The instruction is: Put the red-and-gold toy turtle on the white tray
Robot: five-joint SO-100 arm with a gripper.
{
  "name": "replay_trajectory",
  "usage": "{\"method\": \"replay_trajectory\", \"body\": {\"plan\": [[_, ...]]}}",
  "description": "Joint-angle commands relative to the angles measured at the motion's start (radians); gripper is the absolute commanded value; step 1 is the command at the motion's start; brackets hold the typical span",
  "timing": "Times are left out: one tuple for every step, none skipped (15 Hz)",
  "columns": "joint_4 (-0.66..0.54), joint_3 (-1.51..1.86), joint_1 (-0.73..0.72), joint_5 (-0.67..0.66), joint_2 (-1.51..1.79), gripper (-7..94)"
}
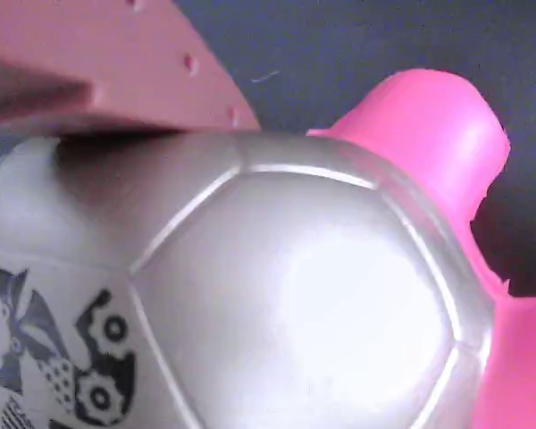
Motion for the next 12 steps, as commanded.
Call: {"method": "replay_trajectory", "body": {"plan": [[0.089,-0.014,-0.006,-0.058,0.351,0],[0.115,0.002,-0.006,-0.061,0.419,0],[0.132,0.031,-0.005,-0.063,0.479,0],[0.133,0.066,0.012,-0.064,0.529,0],[0.13,0.098,0.048,-0.069,0.568,0],[0.121,0.124,0.095,-0.069,0.615,0],[0.098,0.167,0.152,-0.061,0.689,0],[0.117,0.176,0.213,-0.066,0.744,0],[0.132,0.176,0.285,-0.083,0.779,0],[0.137,0.172,0.36,-0.097,0.788,0],[0.14,0.147,0.43,-0.1,0.775,0],[0.14,0.106,0.491,-0.098,0.729,0]]}}
